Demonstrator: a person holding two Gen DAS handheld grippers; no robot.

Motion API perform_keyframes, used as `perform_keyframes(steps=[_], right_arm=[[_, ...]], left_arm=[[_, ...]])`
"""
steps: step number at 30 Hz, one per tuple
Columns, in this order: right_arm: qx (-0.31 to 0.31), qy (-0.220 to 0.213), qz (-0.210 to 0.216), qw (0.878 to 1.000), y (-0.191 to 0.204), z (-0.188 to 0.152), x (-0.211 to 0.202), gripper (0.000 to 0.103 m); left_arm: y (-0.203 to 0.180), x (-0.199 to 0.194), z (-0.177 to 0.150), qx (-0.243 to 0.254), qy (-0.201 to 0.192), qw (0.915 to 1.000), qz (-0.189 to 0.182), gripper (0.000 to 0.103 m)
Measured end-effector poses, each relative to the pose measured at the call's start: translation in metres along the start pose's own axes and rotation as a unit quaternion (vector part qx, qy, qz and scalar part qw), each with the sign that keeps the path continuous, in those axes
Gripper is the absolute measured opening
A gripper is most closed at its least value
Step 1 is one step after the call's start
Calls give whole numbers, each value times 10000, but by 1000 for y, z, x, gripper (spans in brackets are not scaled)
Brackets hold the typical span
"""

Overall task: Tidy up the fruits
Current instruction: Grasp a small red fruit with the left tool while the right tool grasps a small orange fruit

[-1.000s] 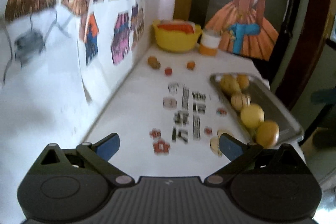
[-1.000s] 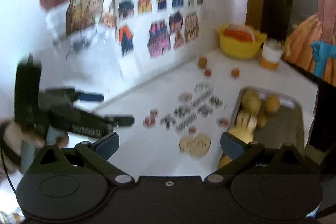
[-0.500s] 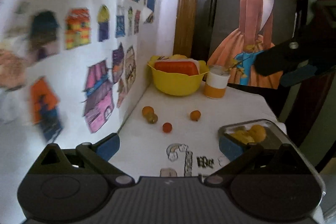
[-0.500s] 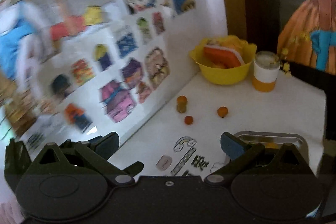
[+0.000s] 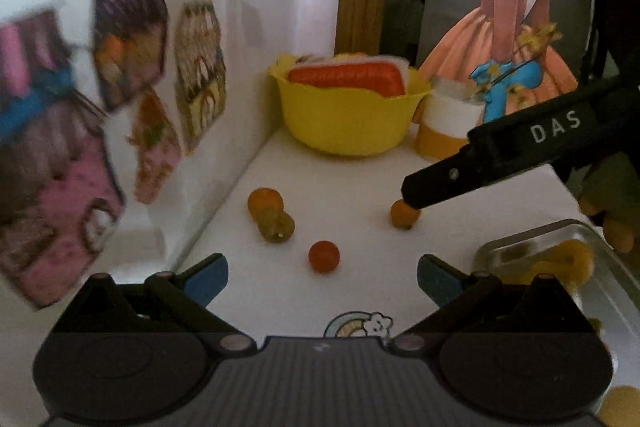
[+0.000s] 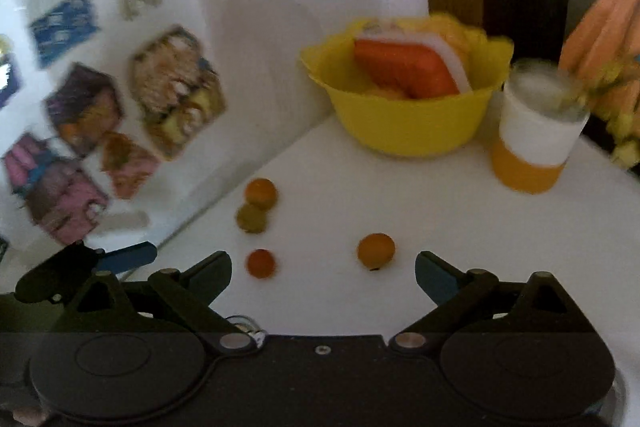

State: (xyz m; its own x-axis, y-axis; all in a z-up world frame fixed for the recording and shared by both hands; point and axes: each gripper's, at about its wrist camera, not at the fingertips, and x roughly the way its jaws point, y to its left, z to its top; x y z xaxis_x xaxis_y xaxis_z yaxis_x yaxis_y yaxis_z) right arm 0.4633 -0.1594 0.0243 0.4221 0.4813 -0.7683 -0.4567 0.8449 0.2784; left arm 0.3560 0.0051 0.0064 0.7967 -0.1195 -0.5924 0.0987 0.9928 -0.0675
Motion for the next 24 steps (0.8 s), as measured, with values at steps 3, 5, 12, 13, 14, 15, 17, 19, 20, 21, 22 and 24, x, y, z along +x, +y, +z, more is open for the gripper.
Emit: perform_keyframes(steps=[3,5,12,13,14,15,17,19,20,21,22,24], right_arm=[[236,79,55,9997,-16,5,19,93],[273,111,17,9996,-20,8,27,88],[291,247,8,9993,-24,10,45,67],[276,260,6,9993,-23,10,46,64],[263,279,-1,9993,-22,10,48,62],[243,295,-14,9993,-21,10,50,61],[220,321,-81,9992,-20,10,53,55],[210,317,-100,9992,-20,9,55,50],[197,326,-124,9992,-20,8,55,47],[181,343,-157,9991,-20,8,57,46],[170,363,-187,9990,-20,7,58,43],[120,326,-244,9991,-20,6,59,38]], left_arm=[[2,19,0,-38,89,10000,-6,102],[3,28,1,-36,144,9999,-23,102],[10,48,3,-238,325,9989,-229,85],[11,49,3,-262,336,9988,-237,82],[11,51,3,-286,358,9986,-261,80],[12,52,3,-304,372,9985,-281,79],[13,55,4,-335,412,9981,-307,70],[11,56,5,-307,392,9984,-275,63],[11,57,5,-297,397,9984,-274,58],[11,57,5,-310,402,9983,-283,55],[11,57,5,-325,401,9983,-284,50],[11,57,5,-334,406,9983,-245,39]])
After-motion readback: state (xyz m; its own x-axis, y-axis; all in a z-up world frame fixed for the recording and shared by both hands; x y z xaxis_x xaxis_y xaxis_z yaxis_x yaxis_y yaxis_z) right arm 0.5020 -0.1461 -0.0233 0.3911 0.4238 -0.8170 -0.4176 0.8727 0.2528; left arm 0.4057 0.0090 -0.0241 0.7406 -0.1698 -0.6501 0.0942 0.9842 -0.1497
